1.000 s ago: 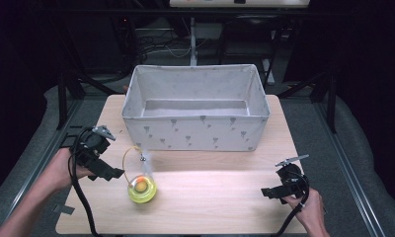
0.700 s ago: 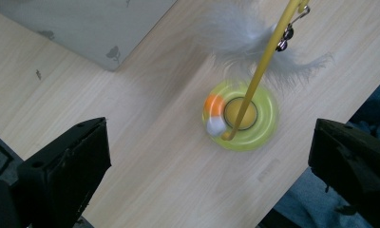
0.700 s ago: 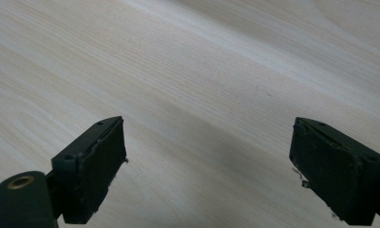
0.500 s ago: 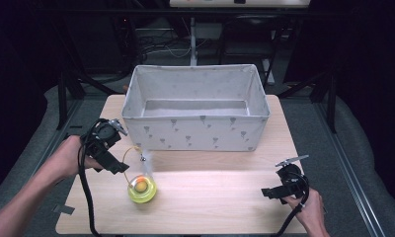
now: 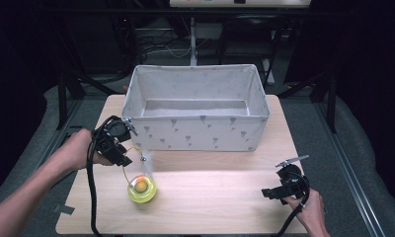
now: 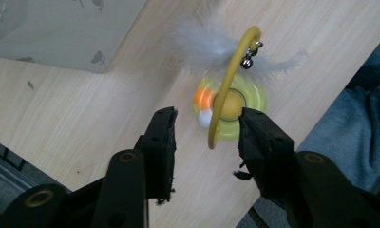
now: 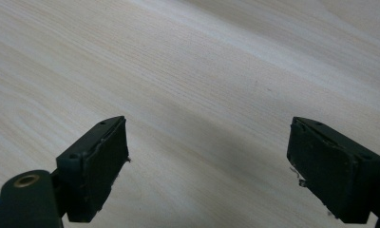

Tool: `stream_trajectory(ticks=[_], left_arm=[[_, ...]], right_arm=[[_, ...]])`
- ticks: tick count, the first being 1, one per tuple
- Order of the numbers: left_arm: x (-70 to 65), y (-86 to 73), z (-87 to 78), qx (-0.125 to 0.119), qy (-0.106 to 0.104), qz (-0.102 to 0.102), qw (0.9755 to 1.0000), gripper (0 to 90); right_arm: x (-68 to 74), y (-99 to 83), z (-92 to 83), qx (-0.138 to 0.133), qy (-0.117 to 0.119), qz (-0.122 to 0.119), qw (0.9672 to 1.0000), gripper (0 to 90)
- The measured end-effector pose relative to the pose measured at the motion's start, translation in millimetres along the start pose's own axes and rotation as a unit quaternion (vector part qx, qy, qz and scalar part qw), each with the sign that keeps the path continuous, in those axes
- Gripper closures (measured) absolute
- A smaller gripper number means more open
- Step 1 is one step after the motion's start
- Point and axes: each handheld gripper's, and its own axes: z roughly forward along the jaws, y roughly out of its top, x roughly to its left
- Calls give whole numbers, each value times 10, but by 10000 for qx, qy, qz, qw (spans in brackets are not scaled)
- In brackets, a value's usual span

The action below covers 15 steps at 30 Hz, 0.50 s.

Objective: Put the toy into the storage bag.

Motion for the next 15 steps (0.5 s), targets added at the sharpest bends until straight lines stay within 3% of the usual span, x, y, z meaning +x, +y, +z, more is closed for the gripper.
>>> stream_trajectory(ticks=[5, 15], left_arm=[[10, 1, -13, 50, -48, -59, 10000, 699], [-4, 4, -29, 113, -42, -153, 9998, 847]], right_arm=[[-12, -7, -13, 32, -42, 10, 10000, 131], [-17, -12, -8, 22, -12, 39, 10000, 131]])
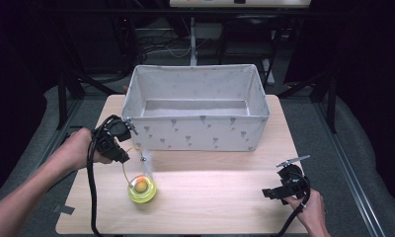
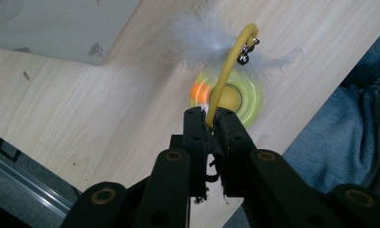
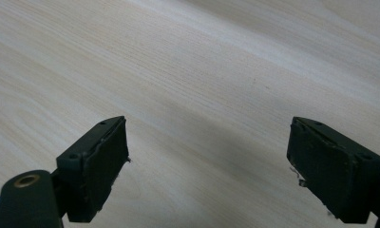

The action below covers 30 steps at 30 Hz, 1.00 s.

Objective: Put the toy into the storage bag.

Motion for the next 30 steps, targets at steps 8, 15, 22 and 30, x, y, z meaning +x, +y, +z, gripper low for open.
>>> stream_trajectory(ticks=[8, 15, 22, 30], left_arm=[[-9, 6, -31, -24, 5, -112, 9999, 877], [-39, 29, -79, -2, 48, -23, 10000, 879], [-29, 35, -186, 24, 193, 9, 9998, 879], [-10, 17, -311, -31, 230, 6, 9997, 879]], right_arm=[[-1, -1, -4, -11, 12, -17, 10000, 130], [-6, -9, -4, -60, 7, -13, 10000, 131], [-2, -9, -8, -56, 6, -21, 10000, 131], [-15, -9, 0, 30, -18, -68, 10000, 131]])
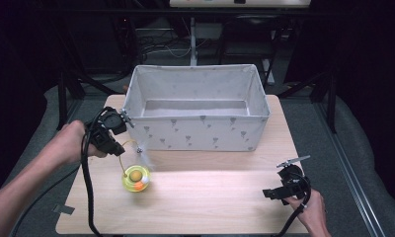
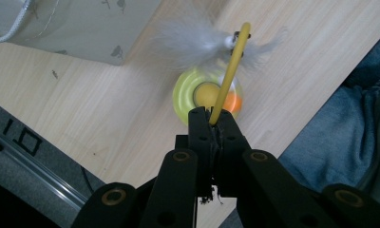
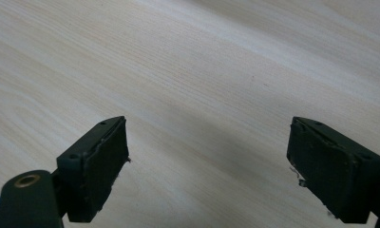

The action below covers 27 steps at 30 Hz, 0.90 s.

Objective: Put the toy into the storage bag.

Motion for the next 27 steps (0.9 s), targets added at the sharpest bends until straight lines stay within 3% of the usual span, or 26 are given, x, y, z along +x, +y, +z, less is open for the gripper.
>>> stream_trajectory(ticks=[14, 27], left_arm=[[31, 32, -225, 10, 158, 95, 9998, 879], [100, 129, -453, -55, 332, 76, 9994, 879]], right_arm=[[-11, -8, 0, 17, 33, 102, 9999, 130], [-4, -7, 0, 33, 54, 26, 10000, 127]])
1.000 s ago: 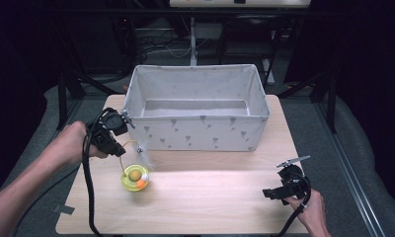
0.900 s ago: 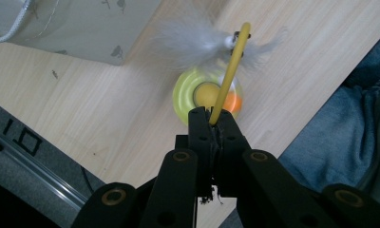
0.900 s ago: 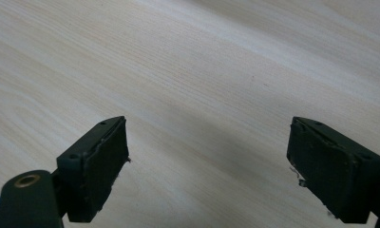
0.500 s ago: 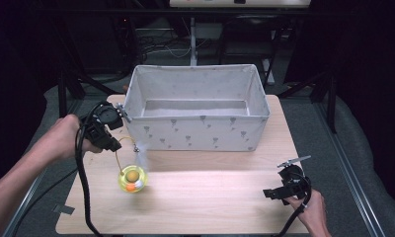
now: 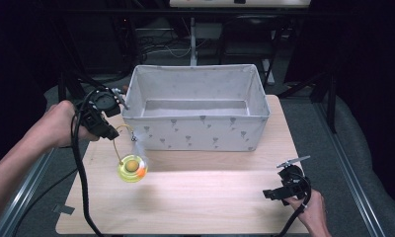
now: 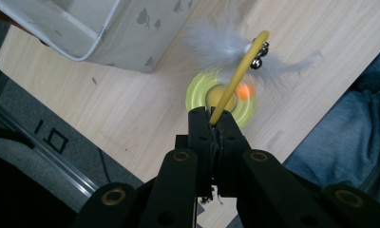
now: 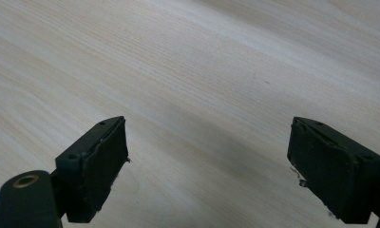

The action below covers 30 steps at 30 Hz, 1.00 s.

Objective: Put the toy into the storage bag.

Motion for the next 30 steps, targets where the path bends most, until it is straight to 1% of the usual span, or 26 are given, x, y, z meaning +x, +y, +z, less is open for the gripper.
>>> stream_trajectory(ticks=[7, 9, 10, 11, 12, 15, 16, 20, 25, 30], left_arm=[[30, 57, -64, 25, 50, 40, 10000, 878], [49, 90, -98, 79, 57, 48, 9999, 878], [49, 90, -98, 79, 57, 48, 9999, 878], [64, 110, -124, 70, 83, 56, 9999, 879], [70, 120, -141, 61, 96, 43, 9999, 878], [79, 148, -184, 48, 118, 58, 9999, 878], [85, 158, -199, 62, 126, 78, 9999, 879], [100, 183, -249, 19, 157, 47, 9999, 878], [119, 215, -310, 17, 199, 77, 9998, 878], [141, 246, -359, 8, 245, 61, 9997, 879]], right_arm=[[1, -2, 7, -12, 16, 12, 10000, 127], [2, -3, 9, 0, 26, 12, 10000, 127], [2, -3, 9, 0, 26, 12, 10000, 127], [-3, -6, 14, -25, 24, -46, 10000, 126], [1, -3, 7, 26, 34, -20, 10000, 125], [1, -3, 7, 29, 35, -30, 10000, 124], [-1, -6, 15, -8, 24, -61, 10000, 124], [6, -3, 10, 22, 38, -39, 10000, 123], [6, -4, 10, 19, 29, -40, 10000, 123], [7, -4, 12, 20, 31, -40, 10000, 123]])
